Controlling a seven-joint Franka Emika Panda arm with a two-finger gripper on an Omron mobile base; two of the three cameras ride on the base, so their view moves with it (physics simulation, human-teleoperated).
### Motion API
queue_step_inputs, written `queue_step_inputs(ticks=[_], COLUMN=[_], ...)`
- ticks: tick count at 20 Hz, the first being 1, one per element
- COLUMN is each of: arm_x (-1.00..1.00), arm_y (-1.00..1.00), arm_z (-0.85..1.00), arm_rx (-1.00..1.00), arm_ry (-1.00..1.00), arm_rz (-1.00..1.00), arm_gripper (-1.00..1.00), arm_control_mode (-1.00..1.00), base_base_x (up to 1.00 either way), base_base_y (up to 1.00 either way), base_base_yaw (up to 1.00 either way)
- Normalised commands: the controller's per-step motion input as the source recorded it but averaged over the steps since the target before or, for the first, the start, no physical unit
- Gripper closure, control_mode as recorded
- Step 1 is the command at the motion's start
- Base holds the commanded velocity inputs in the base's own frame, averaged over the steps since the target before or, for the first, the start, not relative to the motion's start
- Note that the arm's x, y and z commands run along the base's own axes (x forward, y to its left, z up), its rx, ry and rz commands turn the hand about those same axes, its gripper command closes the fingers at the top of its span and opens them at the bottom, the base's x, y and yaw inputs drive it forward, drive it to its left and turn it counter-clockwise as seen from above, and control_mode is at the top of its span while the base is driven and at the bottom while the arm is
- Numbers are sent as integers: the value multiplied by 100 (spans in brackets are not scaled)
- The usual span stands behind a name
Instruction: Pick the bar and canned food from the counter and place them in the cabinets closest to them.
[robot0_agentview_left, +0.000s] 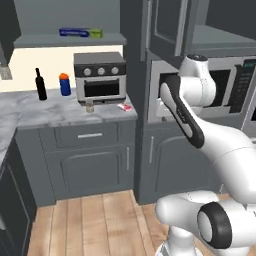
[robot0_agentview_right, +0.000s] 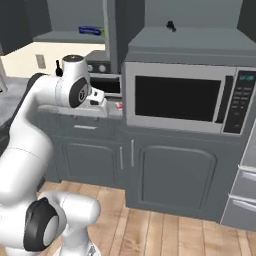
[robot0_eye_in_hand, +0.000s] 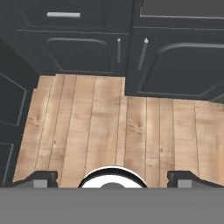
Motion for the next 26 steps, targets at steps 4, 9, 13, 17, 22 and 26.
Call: queue_step_inputs(ticks=[4,9,13,17,22,26], arm_x=[0,0,0,0,0,0], arm_y=[0,0,0,0,0,0], arm_z=[0,0,0,0,0,0], arm_rx=[0,0,0,0,0,0], arm_ry=[0,0,0,0,0,0], arm_rz=[0,0,0,0,0,0], arm_gripper=[-100,-100,-100,-100,-100,-100], arm_control_mode=[100,100,100,100,100,100], base_base_x=[0,0,18,46,45,31], base_base_y=[60,53,50,30,21,29], base_base_yaw=[0,0,0,0,0,0])
